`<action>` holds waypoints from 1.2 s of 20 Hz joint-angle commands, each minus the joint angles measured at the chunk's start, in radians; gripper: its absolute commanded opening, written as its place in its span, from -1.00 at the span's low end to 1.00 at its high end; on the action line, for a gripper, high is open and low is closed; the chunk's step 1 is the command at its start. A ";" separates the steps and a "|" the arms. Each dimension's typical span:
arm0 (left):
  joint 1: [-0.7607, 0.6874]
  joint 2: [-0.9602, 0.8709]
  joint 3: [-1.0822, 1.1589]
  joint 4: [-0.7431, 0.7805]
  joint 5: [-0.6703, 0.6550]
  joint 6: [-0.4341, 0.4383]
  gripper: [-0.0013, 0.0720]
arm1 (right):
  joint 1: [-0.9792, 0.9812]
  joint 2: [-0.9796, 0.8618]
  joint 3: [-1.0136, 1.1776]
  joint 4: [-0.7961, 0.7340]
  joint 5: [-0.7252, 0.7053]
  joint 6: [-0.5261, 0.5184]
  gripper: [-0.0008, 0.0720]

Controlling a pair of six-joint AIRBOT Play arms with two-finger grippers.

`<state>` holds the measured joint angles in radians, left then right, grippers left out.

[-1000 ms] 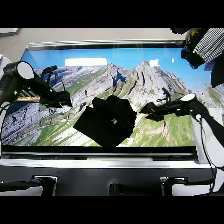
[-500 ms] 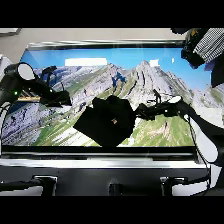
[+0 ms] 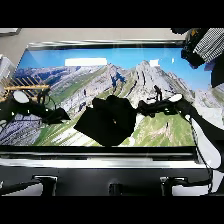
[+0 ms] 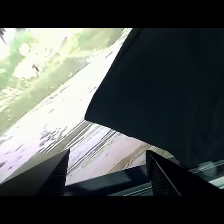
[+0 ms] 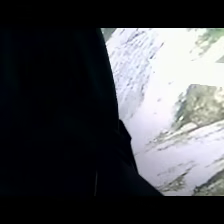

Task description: Fold the clothes and pants, and hang the long-sleeved shirts on hangers.

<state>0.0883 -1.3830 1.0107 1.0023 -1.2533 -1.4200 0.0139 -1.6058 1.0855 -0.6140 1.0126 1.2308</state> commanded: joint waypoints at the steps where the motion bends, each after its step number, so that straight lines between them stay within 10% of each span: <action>1: 0.054 -0.010 -0.169 -0.135 0.102 0.154 0.51 | 0.001 0.021 0.001 0.000 0.050 0.018 -0.88; 13: 0.002 -0.112 -0.186 -0.270 0.242 0.246 0.45 | 0.001 0.055 0.001 0.000 0.185 0.023 -0.88; 18: -0.059 -0.122 -0.174 -0.274 0.268 0.246 -0.92 | 0.001 0.118 0.001 0.000 0.189 0.022 -0.89; 24: -0.040 -0.025 0.079 -0.269 0.222 0.210 -0.92 | 0.001 0.319 0.077 -0.101 0.145 0.008 -0.89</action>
<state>0.0410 -1.4570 0.9676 0.7280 -1.0161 -1.1782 0.0143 -1.3823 1.1126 -0.6407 1.1877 1.2377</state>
